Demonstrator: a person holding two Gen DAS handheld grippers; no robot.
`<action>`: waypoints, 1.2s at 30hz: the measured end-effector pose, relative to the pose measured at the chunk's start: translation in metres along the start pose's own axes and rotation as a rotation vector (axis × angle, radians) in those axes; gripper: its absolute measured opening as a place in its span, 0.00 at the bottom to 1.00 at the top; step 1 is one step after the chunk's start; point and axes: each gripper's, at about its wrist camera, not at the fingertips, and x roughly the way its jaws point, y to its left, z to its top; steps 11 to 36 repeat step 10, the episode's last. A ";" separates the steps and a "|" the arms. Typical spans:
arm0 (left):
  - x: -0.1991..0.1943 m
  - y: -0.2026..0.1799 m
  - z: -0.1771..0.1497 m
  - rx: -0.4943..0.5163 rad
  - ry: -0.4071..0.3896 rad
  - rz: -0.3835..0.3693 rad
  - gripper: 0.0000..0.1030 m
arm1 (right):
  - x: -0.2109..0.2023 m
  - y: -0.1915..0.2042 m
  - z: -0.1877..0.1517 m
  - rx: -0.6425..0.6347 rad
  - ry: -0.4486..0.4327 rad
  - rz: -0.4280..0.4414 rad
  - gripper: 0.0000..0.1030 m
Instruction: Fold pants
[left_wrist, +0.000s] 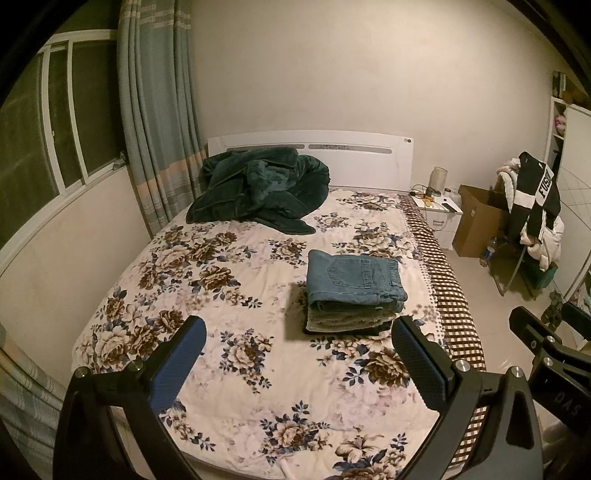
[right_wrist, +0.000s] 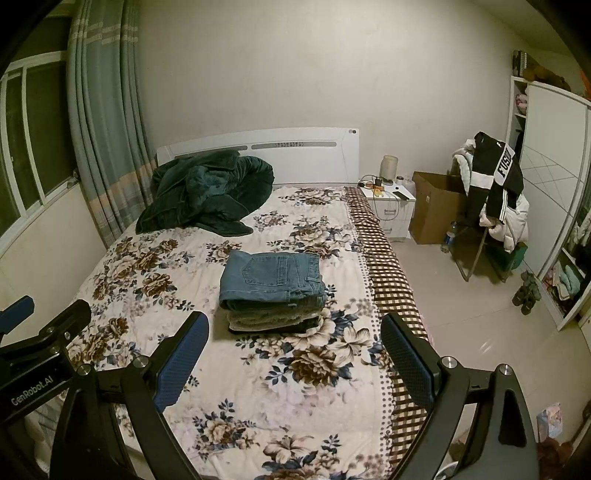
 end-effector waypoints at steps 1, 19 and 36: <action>0.000 0.001 0.000 0.000 0.000 0.001 1.00 | 0.000 0.000 0.000 -0.001 0.000 -0.001 0.93; -0.003 0.003 -0.004 -0.002 -0.013 0.011 1.00 | 0.001 -0.001 0.000 -0.002 0.001 0.002 0.93; -0.003 0.003 -0.004 -0.002 -0.013 0.011 1.00 | 0.001 -0.001 0.000 -0.002 0.001 0.002 0.93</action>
